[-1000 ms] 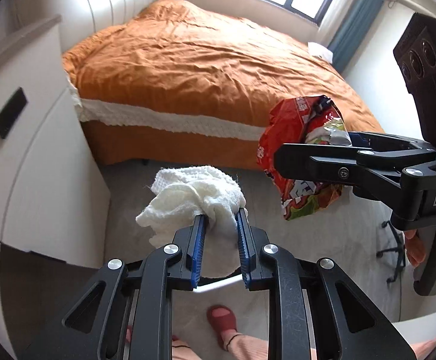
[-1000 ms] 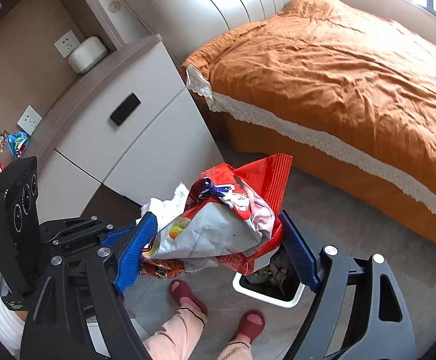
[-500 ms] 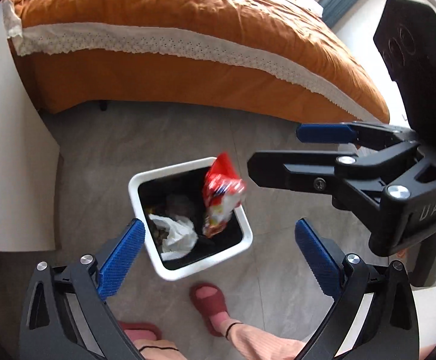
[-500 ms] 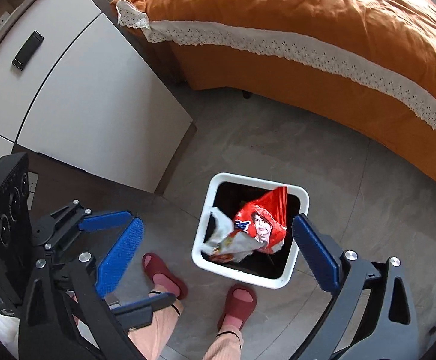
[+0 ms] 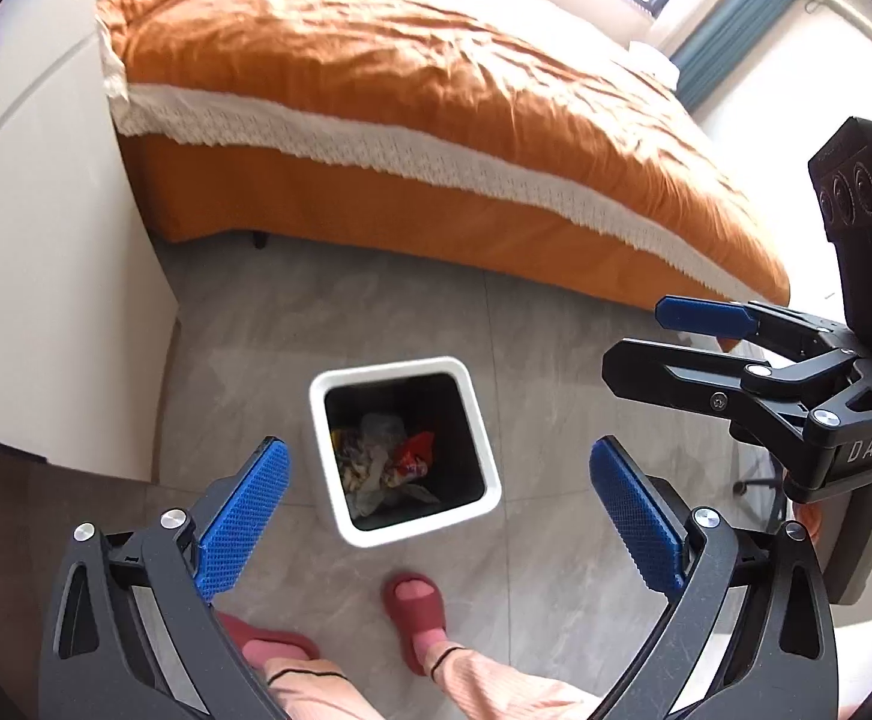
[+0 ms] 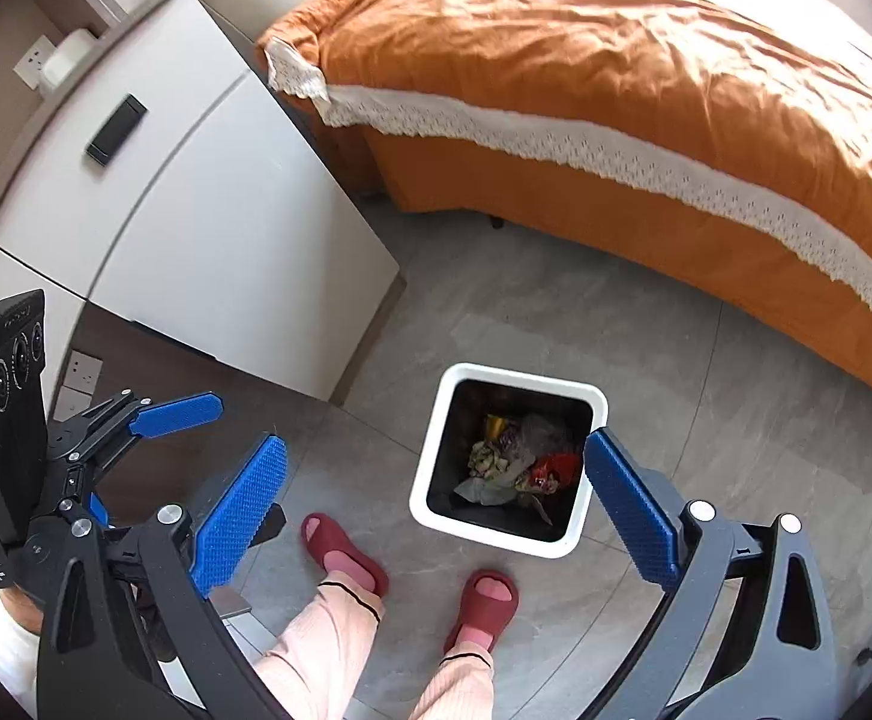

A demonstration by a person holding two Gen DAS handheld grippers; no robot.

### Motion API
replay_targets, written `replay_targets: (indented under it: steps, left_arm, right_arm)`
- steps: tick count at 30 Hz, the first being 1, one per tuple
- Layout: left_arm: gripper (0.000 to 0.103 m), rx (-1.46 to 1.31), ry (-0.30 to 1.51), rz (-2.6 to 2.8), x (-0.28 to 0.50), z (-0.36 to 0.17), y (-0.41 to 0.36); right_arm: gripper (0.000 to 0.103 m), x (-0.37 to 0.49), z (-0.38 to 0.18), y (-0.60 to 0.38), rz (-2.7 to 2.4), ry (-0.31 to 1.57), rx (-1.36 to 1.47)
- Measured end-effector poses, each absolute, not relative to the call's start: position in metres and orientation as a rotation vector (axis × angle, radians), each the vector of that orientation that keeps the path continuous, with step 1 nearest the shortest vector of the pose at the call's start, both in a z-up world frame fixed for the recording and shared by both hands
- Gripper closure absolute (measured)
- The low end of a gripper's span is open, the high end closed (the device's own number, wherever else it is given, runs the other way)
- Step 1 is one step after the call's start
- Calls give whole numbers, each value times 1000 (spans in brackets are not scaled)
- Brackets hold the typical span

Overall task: Collect trash
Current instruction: 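Move both open tools back over the desk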

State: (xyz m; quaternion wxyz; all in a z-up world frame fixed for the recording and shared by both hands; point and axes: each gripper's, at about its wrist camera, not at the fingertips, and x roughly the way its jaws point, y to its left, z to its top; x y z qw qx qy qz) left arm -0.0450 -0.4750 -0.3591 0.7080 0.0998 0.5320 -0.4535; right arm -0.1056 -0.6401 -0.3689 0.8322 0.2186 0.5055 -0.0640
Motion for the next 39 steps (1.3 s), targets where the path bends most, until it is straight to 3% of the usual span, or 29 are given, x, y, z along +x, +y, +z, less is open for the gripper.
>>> replay_targets:
  steps: [12, 21, 39]
  left_arm:
    - [5, 189, 997, -903, -36, -242, -440]
    - [5, 73, 898, -705, -13, -175, -369]
    - [5, -35, 724, -339, 51, -97, -185]
  right_arm:
    - [4, -94, -259, -620, -58, 916, 398]
    - [4, -53, -198, -576, 93, 847, 317]
    - [4, 86, -107, -406, 434, 733, 130]
